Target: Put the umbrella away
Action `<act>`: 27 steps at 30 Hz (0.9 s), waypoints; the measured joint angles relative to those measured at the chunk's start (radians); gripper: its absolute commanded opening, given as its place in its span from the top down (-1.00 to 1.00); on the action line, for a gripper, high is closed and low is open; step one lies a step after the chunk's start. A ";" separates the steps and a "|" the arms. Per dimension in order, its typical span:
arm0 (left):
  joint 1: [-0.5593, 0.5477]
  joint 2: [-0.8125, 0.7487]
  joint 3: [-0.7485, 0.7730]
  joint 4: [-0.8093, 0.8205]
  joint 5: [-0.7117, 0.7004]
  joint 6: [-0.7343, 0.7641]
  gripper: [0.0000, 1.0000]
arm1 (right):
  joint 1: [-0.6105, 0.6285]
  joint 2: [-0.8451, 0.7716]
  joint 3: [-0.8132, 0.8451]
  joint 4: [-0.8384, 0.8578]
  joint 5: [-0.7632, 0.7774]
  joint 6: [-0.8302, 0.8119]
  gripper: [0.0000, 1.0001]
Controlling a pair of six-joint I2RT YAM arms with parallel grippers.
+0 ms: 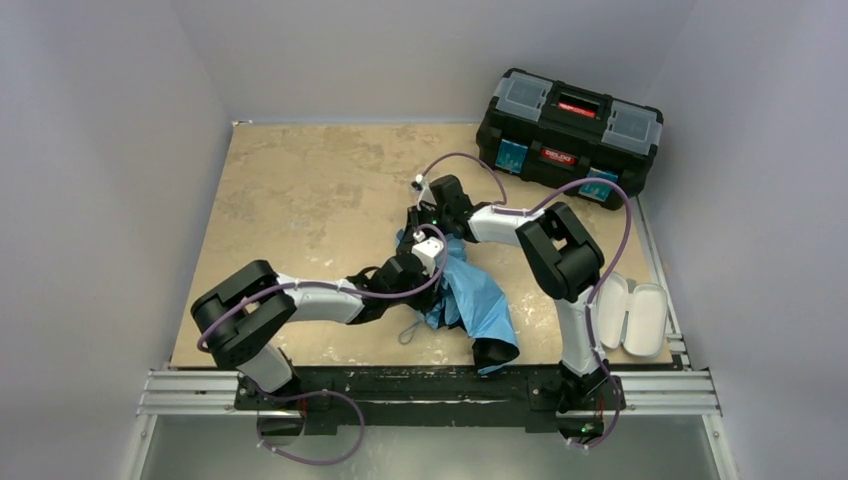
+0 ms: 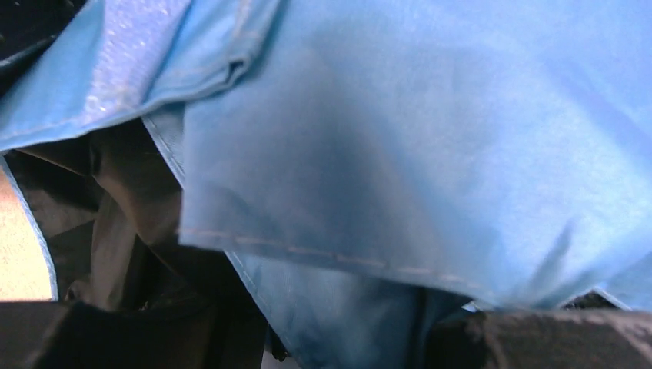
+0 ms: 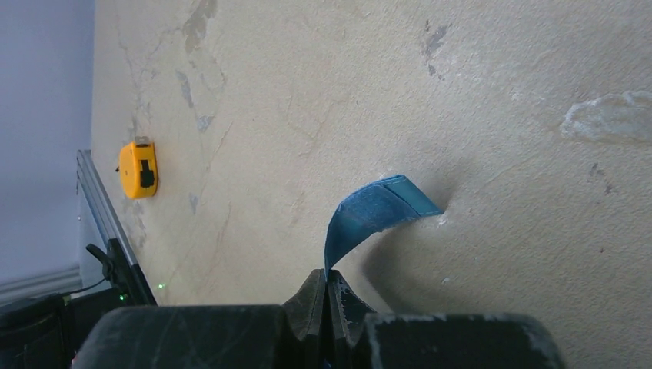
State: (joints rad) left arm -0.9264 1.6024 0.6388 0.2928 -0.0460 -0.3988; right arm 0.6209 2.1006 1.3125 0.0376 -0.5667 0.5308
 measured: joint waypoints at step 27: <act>-0.047 -0.266 0.249 -0.296 -0.862 0.810 1.00 | 0.000 0.057 0.698 -0.105 -0.053 0.092 1.00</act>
State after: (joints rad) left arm -0.9737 1.3365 0.8883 -0.0036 -0.9081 0.4110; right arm 0.6209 2.1578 2.0109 -0.0669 -0.6197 0.6228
